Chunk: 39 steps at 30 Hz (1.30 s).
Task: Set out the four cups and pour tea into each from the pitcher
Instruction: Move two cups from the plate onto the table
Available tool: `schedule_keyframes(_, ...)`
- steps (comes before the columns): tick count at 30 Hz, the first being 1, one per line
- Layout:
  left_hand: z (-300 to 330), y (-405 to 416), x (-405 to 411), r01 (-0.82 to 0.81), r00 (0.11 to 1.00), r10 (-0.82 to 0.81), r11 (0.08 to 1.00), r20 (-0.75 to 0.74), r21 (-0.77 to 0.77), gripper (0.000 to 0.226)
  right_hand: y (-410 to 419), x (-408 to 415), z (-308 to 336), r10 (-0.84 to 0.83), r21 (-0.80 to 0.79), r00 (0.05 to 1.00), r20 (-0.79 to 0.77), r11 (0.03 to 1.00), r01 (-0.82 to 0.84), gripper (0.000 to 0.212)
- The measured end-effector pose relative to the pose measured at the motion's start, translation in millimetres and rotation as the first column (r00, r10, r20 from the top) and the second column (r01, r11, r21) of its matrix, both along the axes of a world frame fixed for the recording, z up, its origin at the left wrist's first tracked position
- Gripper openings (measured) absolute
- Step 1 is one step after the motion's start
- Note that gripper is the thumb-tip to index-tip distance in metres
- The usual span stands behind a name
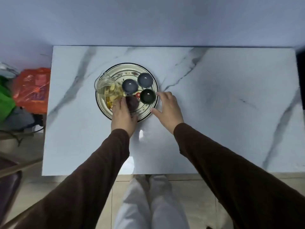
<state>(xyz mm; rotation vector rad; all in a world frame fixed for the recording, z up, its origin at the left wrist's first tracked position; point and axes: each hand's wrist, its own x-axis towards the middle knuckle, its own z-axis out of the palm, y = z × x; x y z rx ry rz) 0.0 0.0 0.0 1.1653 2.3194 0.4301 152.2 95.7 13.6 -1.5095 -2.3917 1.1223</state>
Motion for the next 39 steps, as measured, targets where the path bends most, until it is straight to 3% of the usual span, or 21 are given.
schedule_keyframes(9,-45.0,10.1,1.4,-0.251,0.967,0.242,0.957,0.078,0.148,0.087,18.0,-24.2,-37.8,0.019,0.096,1.0,-0.018,0.995,-0.017,0.075)
schedule_keyframes(17,-62.0,13.0,-2.2,-0.352,0.933,0.325,0.914,0.156,0.203,0.083,20.4,-33.7,-55.7,0.038,0.121,0.999,0.029,0.992,-0.041,0.08)
schedule_keyframes(28,-41.7,0.2,8.2,-0.285,0.953,0.243,0.925,0.183,0.253,0.077,3.1,-14.0,-34.5,-0.113,0.088,0.991,-0.068,0.989,0.119,0.072)
schedule_keyframes(39,5.7,6.2,112.8,-0.052,0.982,-0.002,0.957,0.187,0.285,0.072,-9.5,132.3,14.0,-0.352,0.087,0.933,-0.076,0.93,0.358,0.072)
